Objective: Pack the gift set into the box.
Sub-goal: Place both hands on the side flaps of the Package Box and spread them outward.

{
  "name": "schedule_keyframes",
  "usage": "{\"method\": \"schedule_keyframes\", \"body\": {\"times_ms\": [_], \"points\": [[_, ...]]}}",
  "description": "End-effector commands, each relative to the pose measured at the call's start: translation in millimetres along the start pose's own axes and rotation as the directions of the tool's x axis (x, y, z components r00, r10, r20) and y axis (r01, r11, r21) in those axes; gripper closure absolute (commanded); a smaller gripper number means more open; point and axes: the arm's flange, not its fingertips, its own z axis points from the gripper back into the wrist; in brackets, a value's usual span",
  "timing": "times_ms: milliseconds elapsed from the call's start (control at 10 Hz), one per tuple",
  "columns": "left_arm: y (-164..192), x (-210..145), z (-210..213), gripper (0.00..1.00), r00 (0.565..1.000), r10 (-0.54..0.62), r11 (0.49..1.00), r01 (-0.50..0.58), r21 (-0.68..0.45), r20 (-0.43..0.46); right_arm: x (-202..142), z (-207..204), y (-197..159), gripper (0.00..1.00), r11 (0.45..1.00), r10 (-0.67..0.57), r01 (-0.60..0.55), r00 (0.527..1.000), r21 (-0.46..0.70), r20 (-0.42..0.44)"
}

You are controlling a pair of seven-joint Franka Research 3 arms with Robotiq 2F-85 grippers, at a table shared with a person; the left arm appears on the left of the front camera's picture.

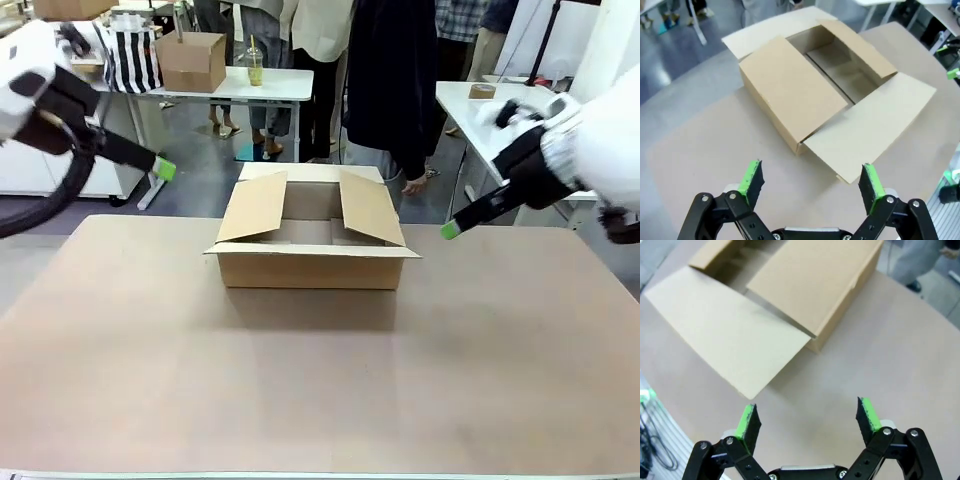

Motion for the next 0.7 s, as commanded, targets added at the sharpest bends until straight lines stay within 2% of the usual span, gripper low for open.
{"method": "schedule_keyframes", "body": {"times_ms": [0, 100, 200, 300, 400, 500, 600], "points": [[6.0, 7.3, 9.0, 0.00, 0.987, 0.160, 0.929, -0.145, -0.341, 0.014, -3.5, 33.9, -17.8, 0.00, 0.956, -0.205, 0.150, 0.957, 0.254, 0.205], [12.3, 6.6, 5.3, 0.00, 0.934, 0.311, 0.776, -0.356, -0.520, -0.175, -8.8, 43.0, -35.6, 0.00, 0.832, -0.368, 0.225, 0.908, 0.507, 0.201], [17.4, 4.5, 3.9, 0.00, 0.892, 0.370, 0.632, -0.445, -0.634, -0.258, -8.5, 50.8, -51.6, 0.00, 0.586, -0.590, 0.371, 0.805, 0.720, 0.066], [25.7, 4.6, 8.4, 0.00, 0.829, 0.455, 0.417, -0.521, -0.745, -0.325, -16.1, 59.9, -69.3, 0.00, 0.355, -0.679, 0.384, 0.732, 0.852, -0.047], [35.6, 3.2, 9.0, 0.00, 0.774, 0.562, 0.419, -0.570, -0.707, -0.291, -24.8, 65.2, -83.3, 0.00, 0.253, -0.726, 0.363, 0.684, 0.897, -0.072], [44.0, 0.3, 10.4, 0.00, 0.760, 0.596, 0.401, -0.561, -0.724, -0.259, -31.6, 64.6, -93.4, 0.00, 0.193, -0.757, 0.334, 0.649, 0.923, -0.076], [49.9, -1.3, 9.4, 0.00, 0.728, 0.645, 0.403, -0.580, -0.708, -0.230, -32.1, 54.7, -96.8, 0.00, 0.209, -0.815, 0.377, 0.578, 0.903, -0.053]]}}
